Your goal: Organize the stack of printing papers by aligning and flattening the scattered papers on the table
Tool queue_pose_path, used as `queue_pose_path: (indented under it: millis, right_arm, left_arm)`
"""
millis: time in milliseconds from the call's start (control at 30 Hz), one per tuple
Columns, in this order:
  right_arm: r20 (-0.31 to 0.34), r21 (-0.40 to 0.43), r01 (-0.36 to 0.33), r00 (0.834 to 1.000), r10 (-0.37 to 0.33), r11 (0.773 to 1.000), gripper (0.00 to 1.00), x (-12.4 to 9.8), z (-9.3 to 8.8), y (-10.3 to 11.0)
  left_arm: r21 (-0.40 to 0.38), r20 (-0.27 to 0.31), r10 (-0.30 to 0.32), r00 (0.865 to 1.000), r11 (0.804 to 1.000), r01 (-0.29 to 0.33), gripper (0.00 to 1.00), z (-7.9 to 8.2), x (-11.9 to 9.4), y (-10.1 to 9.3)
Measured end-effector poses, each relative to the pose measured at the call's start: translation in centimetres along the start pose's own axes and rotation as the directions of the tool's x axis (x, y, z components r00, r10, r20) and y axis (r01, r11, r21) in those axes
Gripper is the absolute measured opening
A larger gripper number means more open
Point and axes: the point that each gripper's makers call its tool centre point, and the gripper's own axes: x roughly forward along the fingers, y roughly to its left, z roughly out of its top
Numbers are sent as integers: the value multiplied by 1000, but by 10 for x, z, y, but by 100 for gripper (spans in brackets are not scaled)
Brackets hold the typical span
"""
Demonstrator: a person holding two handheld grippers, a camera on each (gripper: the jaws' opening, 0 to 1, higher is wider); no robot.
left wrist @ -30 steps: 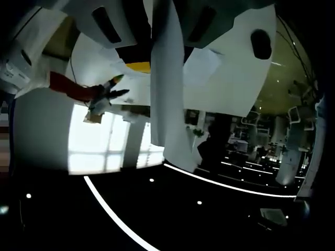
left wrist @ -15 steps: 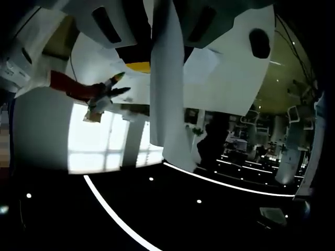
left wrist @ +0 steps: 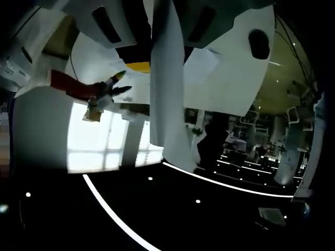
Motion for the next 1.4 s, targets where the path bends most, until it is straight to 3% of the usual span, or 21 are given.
queue_pose_path:
  millis: [1400]
  right_arm:
    - [-6, 1, -23, 1000, 23, 1000, 90, 16, 2, 7]
  left_arm:
    - [3, -10, -6, 1000, 1000, 6, 6, 0, 5, -2]
